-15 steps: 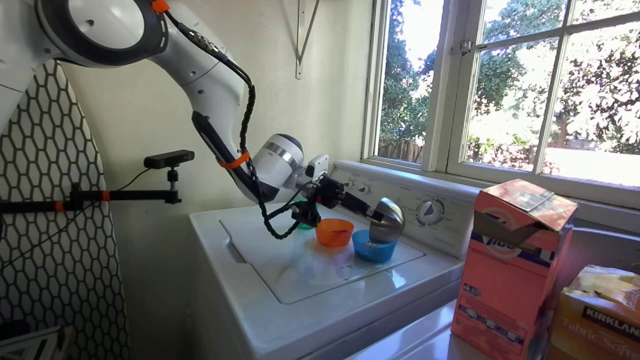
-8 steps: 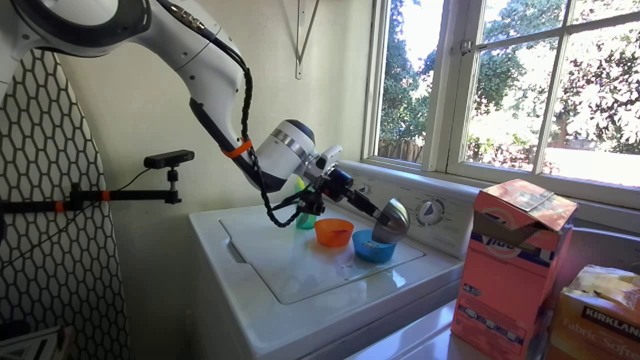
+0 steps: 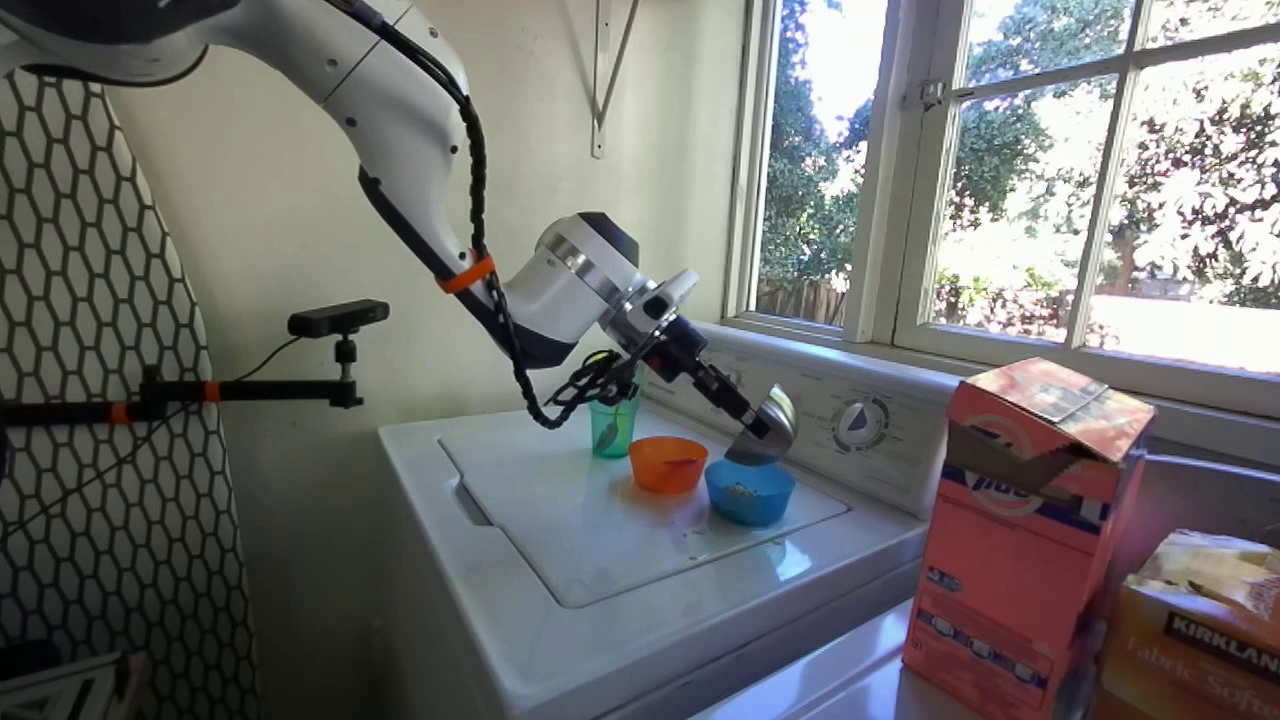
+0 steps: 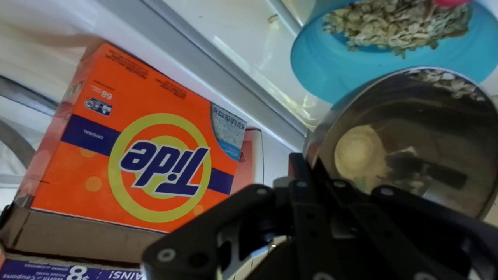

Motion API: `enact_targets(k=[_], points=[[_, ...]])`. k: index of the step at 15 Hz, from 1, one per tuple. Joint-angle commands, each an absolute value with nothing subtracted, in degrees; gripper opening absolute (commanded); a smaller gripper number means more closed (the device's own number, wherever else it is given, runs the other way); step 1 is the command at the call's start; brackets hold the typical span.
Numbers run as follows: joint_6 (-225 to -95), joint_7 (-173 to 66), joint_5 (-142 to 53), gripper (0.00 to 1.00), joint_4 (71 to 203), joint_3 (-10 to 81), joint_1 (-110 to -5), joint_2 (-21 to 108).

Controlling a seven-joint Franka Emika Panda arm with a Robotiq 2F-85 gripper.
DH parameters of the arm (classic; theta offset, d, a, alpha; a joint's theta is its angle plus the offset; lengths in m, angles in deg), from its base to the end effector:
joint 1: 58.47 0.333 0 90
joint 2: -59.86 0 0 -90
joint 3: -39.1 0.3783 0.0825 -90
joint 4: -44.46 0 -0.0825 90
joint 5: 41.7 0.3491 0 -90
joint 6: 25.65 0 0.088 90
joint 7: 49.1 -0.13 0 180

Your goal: Pour the contents in the silver bowl into the blue bowl.

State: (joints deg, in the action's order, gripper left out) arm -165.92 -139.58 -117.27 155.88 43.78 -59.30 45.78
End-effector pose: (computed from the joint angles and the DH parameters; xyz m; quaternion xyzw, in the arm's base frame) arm 0.6288 0.0235 0.4506 0.8584 -0.2392 0.3954 0.2228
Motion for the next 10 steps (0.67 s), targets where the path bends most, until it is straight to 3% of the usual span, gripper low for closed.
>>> enact_targets(k=[1,10], points=[[-175.36,-133.67,-111.31,0.01,160.65,41.73,-61.07,49.54],[-180.54,-119.39,-101.65,0.01,166.77,41.31,-64.91,56.59]])
